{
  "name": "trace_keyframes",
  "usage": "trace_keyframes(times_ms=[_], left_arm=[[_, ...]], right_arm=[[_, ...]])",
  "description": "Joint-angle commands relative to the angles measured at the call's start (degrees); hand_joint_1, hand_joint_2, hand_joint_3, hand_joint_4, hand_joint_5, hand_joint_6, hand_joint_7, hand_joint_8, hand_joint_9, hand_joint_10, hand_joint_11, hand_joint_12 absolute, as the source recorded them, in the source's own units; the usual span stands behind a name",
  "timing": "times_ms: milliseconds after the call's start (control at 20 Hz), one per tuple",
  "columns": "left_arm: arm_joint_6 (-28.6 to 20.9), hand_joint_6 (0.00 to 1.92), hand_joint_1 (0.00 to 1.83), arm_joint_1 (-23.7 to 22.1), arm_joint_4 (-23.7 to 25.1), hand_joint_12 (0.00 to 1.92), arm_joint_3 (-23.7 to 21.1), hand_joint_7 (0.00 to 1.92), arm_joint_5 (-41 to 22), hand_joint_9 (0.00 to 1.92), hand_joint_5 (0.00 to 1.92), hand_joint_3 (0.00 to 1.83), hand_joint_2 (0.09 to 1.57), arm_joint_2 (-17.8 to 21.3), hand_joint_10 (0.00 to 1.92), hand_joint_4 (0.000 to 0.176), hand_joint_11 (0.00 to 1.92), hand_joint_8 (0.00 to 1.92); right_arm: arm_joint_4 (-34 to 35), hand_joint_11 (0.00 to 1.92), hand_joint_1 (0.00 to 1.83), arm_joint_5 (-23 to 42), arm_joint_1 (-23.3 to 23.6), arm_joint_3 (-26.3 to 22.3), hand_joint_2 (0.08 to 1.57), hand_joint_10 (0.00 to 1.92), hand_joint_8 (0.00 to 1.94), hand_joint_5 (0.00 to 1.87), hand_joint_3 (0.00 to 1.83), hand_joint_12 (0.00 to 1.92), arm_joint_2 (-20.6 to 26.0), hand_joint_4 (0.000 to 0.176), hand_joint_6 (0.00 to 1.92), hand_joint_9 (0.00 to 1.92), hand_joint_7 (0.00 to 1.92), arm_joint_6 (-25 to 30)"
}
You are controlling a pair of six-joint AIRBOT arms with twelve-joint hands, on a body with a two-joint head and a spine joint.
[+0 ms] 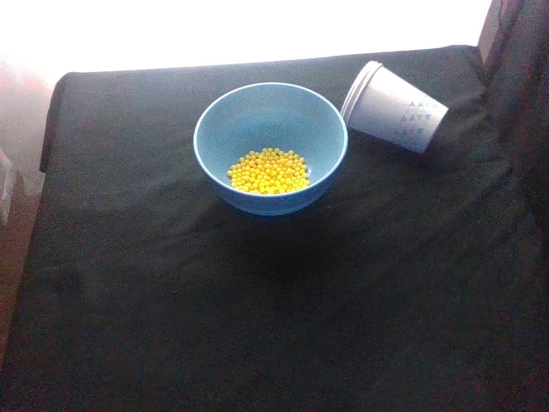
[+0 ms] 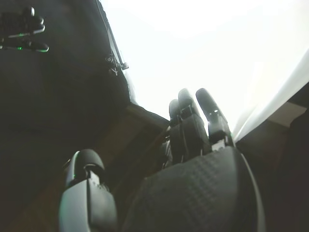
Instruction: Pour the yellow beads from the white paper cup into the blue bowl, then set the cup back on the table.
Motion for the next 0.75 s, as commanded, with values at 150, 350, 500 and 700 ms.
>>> trace_keyframes(times_ms=[150, 350, 500, 700], left_arm=[[2.1, 0.00, 0.15, -4.3, 3.4, 0.81, -1.0, 0.52, -6.3, 0.57, 0.23, 0.00, 0.93, 1.5, 0.00, 0.029, 0.18, 0.00], [2.8, 0.00, 0.11, -6.5, 6.3, 0.99, -2.2, 0.51, -6.3, 0.63, 0.28, 0.00, 0.99, 2.5, 0.00, 0.062, 0.11, 0.00], [1.5, 0.00, 0.15, -6.6, 6.4, 0.91, -2.7, 0.54, -6.3, 0.66, 0.29, 0.01, 1.20, 2.6, 0.01, 0.000, 0.20, 0.00], [1.3, 0.00, 0.41, -6.6, 6.5, 1.06, -3.9, 0.62, -6.3, 0.80, 0.37, 0.00, 1.34, 2.6, 0.02, 0.031, 0.28, 0.00]], right_arm=[[1.8, 0.00, 0.26, 11.8, 0.5, -0.9, 0.75, 0.00, 0.00, 0.23, 0.00, 0.89, 1.1, 0.176, 0.01, 0.28, 0.33, -0.1], [2.1, 0.00, 0.29, 16.5, 0.5, -2.0, 0.83, 0.01, 0.00, 0.29, 0.01, 0.82, 1.7, 0.132, 0.01, 0.31, 0.34, -1.2], [2.1, 0.02, 0.43, 18.2, 0.4, -4.3, 0.85, 0.00, 0.00, 0.36, 0.00, 0.83, 3.1, 0.130, 0.00, 0.31, 0.37, -3.9], [2.8, 0.00, 0.31, 21.5, -0.9, -6.3, 0.93, 0.00, 0.00, 0.35, 0.01, 0.59, 4.6, 0.120, 0.00, 0.25, 0.31, -3.9]])
